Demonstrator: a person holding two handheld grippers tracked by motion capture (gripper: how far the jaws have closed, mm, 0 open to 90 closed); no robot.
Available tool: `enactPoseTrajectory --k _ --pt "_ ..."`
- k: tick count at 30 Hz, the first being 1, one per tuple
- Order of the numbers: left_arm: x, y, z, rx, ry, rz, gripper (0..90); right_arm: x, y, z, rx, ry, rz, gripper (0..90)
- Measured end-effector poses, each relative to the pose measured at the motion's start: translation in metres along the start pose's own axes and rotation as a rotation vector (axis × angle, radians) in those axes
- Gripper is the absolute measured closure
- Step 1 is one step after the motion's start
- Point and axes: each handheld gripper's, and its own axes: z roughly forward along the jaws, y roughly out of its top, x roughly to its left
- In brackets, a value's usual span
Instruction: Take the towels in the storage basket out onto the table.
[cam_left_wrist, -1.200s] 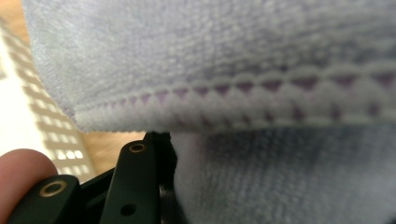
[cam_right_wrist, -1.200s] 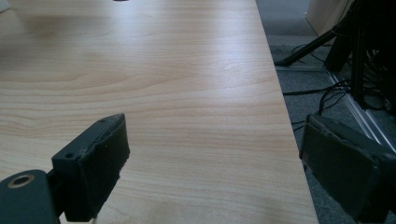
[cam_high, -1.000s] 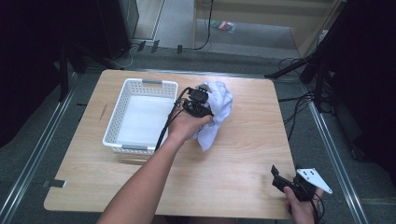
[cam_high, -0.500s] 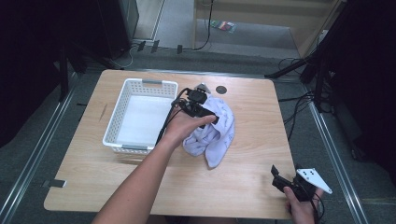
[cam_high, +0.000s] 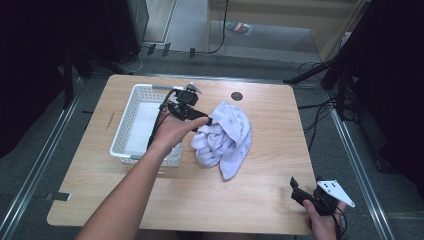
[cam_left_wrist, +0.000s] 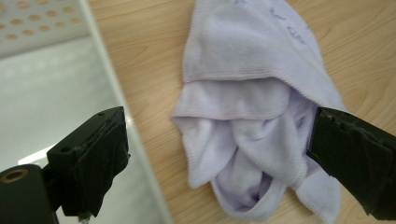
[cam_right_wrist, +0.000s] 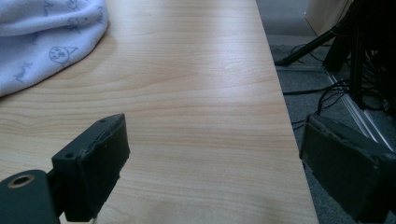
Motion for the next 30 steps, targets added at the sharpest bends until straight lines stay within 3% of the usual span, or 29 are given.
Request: enactPoseTrajectory --k 26,30 --pt "0.106 -0.047 -0.052 -0.066 0.097 -0.142 5.2 0.001 0.0 0.001 0.004 -0.008 -0.002 8.2" --pt "0.117 -0.055 -0.06 -0.073 0.1 -0.159 5.2 0.001 0.0 0.001 0.005 -0.008 -0.001 8.3"
